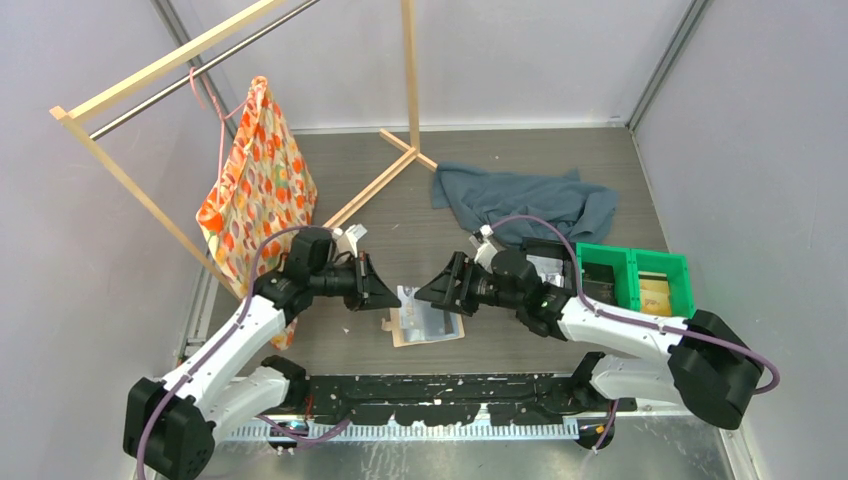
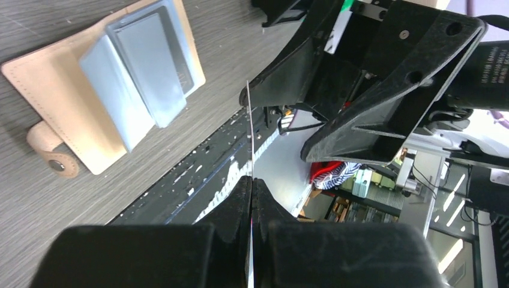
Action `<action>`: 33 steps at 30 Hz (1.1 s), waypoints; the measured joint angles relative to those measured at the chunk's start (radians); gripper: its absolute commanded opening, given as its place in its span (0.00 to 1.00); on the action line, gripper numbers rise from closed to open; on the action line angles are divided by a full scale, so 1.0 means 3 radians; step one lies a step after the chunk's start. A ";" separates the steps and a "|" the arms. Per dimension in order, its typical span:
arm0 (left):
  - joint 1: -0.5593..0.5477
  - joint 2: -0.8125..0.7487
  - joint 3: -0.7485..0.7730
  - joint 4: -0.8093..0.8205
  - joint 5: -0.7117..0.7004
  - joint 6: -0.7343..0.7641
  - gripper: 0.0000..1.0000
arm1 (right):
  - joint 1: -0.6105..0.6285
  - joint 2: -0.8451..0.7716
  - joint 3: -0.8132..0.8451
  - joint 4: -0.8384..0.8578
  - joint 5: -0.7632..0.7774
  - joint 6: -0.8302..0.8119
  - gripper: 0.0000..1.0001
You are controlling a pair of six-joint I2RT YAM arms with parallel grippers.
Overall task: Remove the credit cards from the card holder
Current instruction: Remove the credit card from the card holder.
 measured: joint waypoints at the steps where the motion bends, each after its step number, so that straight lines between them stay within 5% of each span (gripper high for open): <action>1: 0.0000 -0.0013 0.0000 0.0018 0.0023 -0.0022 0.01 | 0.0001 0.0000 -0.0027 0.0092 -0.0050 0.0014 0.74; 12: 0.0000 -0.0220 0.0000 0.0058 0.0242 -0.0079 0.01 | -0.0014 0.0065 -0.0209 0.0828 -0.0493 0.0178 0.68; 21: 0.0000 -0.0201 0.0000 0.0248 0.0331 -0.0216 0.01 | -0.0022 0.0322 -0.0305 0.1498 -0.0791 0.0441 0.29; 24: 0.0001 -0.0184 0.0000 0.0313 0.0342 -0.0234 0.01 | -0.0024 0.0342 -0.0345 0.1581 -0.0825 0.0479 0.02; 29: 0.0015 -0.0155 -0.0017 0.0337 0.0340 -0.0247 0.01 | -0.0047 0.0326 -0.0361 0.1731 -0.0868 0.0539 0.01; 33: 0.0015 -0.0155 -0.0015 0.0395 0.0365 -0.0248 0.32 | -0.0065 0.0248 -0.0362 0.1665 -0.0861 0.0525 0.01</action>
